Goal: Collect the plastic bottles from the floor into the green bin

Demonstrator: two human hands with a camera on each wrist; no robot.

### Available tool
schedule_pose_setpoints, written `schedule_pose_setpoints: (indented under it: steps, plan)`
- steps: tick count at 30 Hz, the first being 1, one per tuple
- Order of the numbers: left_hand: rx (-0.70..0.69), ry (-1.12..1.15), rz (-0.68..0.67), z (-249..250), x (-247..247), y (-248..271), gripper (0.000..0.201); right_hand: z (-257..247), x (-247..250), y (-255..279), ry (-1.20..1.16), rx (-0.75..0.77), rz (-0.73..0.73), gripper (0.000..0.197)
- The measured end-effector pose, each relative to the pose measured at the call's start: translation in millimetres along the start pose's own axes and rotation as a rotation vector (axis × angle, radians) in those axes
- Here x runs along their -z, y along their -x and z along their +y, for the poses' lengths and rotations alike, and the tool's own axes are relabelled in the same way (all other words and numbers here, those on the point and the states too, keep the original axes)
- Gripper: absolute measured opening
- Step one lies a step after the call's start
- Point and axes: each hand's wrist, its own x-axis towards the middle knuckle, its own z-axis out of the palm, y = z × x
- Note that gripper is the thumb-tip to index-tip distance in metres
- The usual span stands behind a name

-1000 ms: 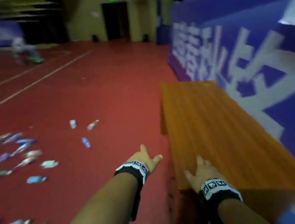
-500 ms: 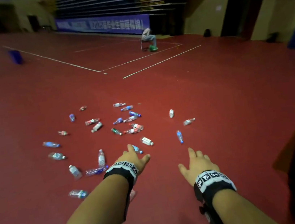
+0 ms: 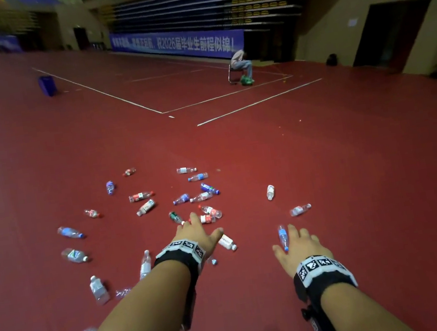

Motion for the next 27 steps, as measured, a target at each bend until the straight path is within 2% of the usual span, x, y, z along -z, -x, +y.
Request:
schedule_pose_setpoints:
  steps: [4,11,15,22,27]
  plan:
    - [0.042,-0.013,0.044,17.9,9.0,-68.5,0.094,-8.2,12.2,-80.5,0.005,0.024,-0.001,0.072]
    - [0.106,-0.045,-0.002,27.4,5.6,-178.1,0.098,-41.5,4.3,-189.0,0.037,0.112,-0.061,0.072]
    - [0.091,-0.04,-0.019,33.3,4.1,-255.0,0.1,-59.9,-0.2,-263.1,0.053,0.102,-0.078,0.073]
    - [0.068,0.0,-0.022,50.8,34.4,-424.1,0.099,-106.5,28.9,-415.2,0.034,0.057,-0.031,0.072]
    - [-0.002,-0.021,-0.049,65.8,43.2,-518.3,0.096,-132.0,26.1,-494.3,0.016,-0.019,-0.05,0.073]
